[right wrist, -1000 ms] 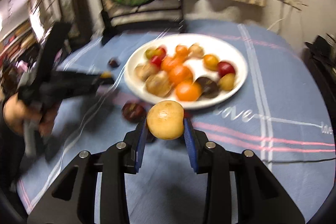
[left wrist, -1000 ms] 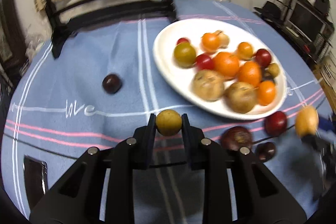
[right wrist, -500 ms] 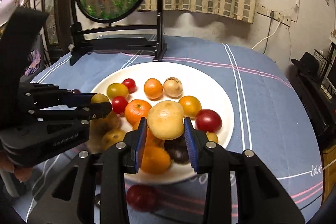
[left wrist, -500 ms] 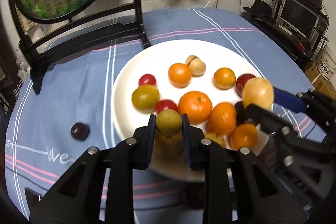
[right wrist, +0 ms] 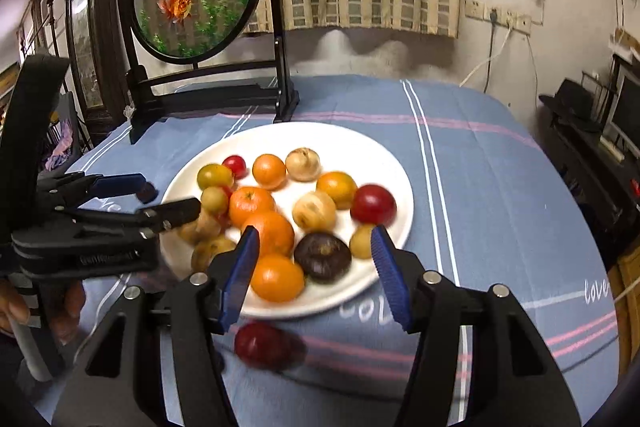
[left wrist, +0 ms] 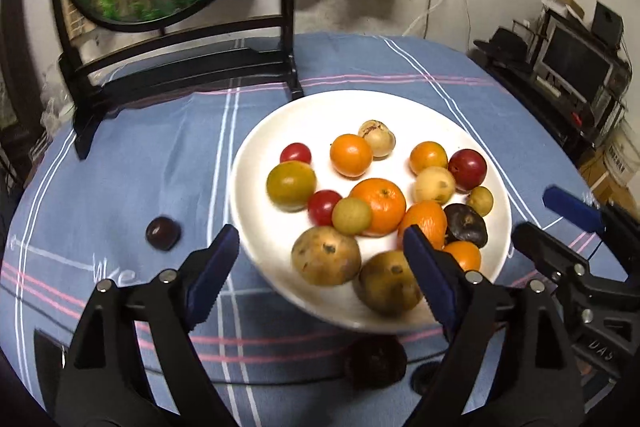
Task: Organize fruits
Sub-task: 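Move both open tools back from the plate to the remaining tomatoes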
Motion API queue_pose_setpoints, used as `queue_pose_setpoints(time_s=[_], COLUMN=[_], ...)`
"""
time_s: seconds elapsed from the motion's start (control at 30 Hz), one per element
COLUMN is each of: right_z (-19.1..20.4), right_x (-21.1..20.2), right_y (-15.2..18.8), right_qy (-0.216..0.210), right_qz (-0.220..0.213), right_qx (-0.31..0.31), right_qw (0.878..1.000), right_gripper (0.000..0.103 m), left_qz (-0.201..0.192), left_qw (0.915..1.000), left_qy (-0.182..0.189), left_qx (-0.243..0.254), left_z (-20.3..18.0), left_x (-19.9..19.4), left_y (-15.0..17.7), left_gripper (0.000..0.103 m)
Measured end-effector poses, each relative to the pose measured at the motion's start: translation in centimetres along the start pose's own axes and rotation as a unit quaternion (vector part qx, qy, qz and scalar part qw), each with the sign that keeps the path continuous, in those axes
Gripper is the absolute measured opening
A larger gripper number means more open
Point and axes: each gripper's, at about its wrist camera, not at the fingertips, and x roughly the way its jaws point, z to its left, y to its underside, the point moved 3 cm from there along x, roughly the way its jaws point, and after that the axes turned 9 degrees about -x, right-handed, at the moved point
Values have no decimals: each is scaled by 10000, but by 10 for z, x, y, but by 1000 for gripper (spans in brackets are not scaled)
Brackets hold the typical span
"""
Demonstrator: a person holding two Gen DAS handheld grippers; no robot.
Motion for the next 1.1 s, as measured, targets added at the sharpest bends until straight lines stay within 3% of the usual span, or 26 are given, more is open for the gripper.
queue_pose_setpoints(time_s=[0.17,0.23,0.3,0.5,0.7,1.1], right_z=[-4,-5,-3,20,38,41], right_x=[-18,-21,-22,-22,-15,21], right_y=[18,26,33,45,53,57], right_qy=[-122,-174,-245,-398,-364,-217], right_qz=[49,110,176,377,666,1071], right_qx=[204,310,361,-109,-522,-234], right_qw=[9997,9993,9989,9984,9957,9937], right_gripper=[58,58,58,58,58,58], left_qz=[-41,224,240,406,500,628], left_qw=[9991,9995,9993,9988,9977,9971], left_qy=[2,-31,-246,-266,-456,-429], left_qx=[-433,-207,177,-40,4,-82], left_z=[21,23,25,52,66,79], left_x=[-21,-23,-27,-35,-31,-25], left_y=[23,32,43,65,70,76], left_gripper=[86,86,86,88,88,92])
